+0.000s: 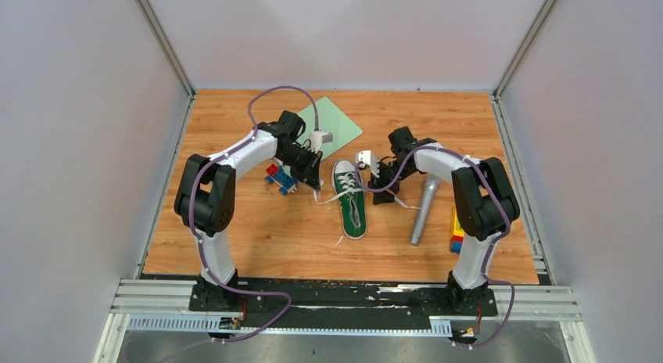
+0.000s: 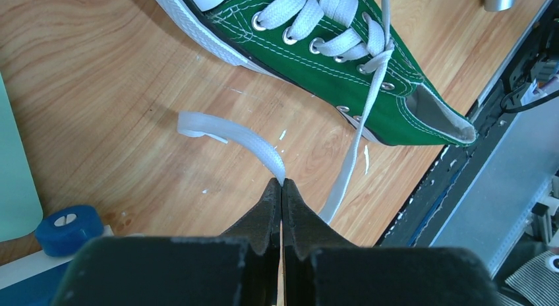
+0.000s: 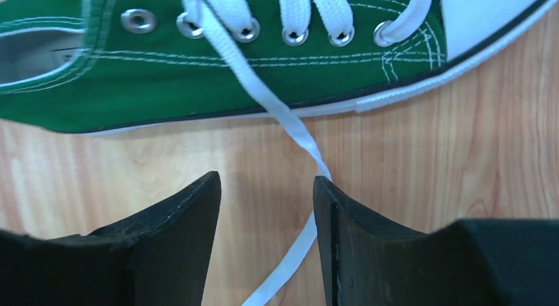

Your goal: Tie the shoes

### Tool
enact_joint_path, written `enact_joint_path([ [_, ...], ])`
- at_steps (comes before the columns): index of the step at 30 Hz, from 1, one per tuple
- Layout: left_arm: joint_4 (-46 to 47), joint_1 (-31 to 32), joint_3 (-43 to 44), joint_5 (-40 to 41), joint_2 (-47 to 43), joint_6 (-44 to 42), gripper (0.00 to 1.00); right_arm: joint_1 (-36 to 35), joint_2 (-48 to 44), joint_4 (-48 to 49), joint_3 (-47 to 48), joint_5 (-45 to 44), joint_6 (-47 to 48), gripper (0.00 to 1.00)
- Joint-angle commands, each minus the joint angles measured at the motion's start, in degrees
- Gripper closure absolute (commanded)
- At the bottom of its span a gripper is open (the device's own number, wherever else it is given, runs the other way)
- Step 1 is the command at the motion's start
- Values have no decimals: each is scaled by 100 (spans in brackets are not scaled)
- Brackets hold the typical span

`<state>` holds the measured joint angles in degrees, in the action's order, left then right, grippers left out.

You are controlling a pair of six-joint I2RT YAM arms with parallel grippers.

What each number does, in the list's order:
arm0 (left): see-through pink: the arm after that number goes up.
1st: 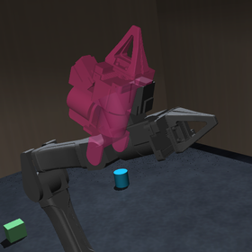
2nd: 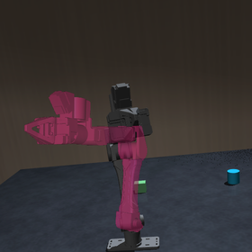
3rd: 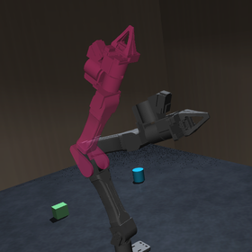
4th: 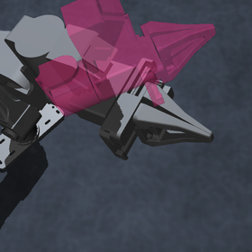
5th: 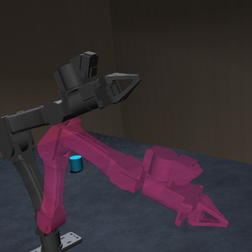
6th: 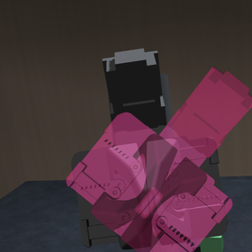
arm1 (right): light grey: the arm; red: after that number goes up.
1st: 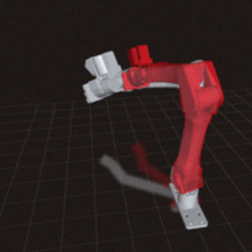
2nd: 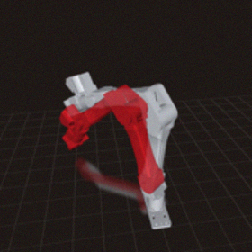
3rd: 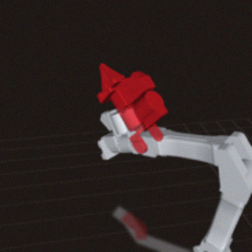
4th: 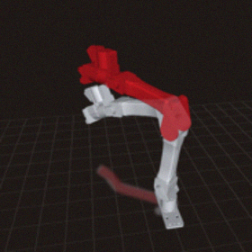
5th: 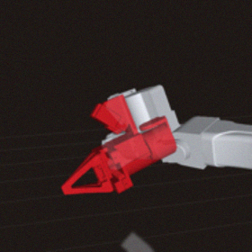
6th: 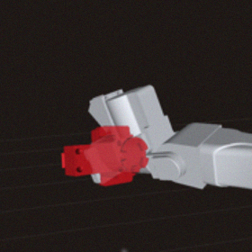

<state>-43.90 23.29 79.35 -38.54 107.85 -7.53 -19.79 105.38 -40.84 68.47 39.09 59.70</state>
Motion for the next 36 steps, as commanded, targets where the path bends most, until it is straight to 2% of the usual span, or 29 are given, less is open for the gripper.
enact_joint_path([
  [1,24,-110,92,-96,-197,79,100,-211,218,834,244,-338,271,47],
  [4,17,-187,11,-120,-243,75,100,-347,329,1182,193,-586,213,51],
  [7,13,-209,-1,-129,-235,67,100,-388,351,1240,155,-647,215,64],
  [10,14,-219,66,-132,-200,66,100,-384,189,1167,80,-783,207,68],
  [15,-23,-212,246,-295,-94,20,100,-306,-528,701,-9,-331,523,65],
  [18,-47,-206,381,-414,11,3,100,-323,-633,633,87,-126,563,61],
  [23,-80,-179,463,-451,66,-16,100,-375,-61,625,344,-190,796,49],
  [28,-107,-176,459,-388,71,-33,100,-452,589,611,597,-378,1033,48],
  [29,-113,-176,452,-376,59,-40,100,-455,669,612,630,-435,1043,52],
  [30,-122,-176,451,-343,51,-49,100,-455,730,610,654,-501,999,60],
  [32,-172,-183,456,-278,30,-108,100,-443,717,540,617,-695,943,82],
  [34,-234,-212,454,-35,-28,-154,100,-361,476,436,408,-850,888,98],
  [36,-271,-286,387,366,-157,-181,100,-160,83,267,70,-877,916,100],
])
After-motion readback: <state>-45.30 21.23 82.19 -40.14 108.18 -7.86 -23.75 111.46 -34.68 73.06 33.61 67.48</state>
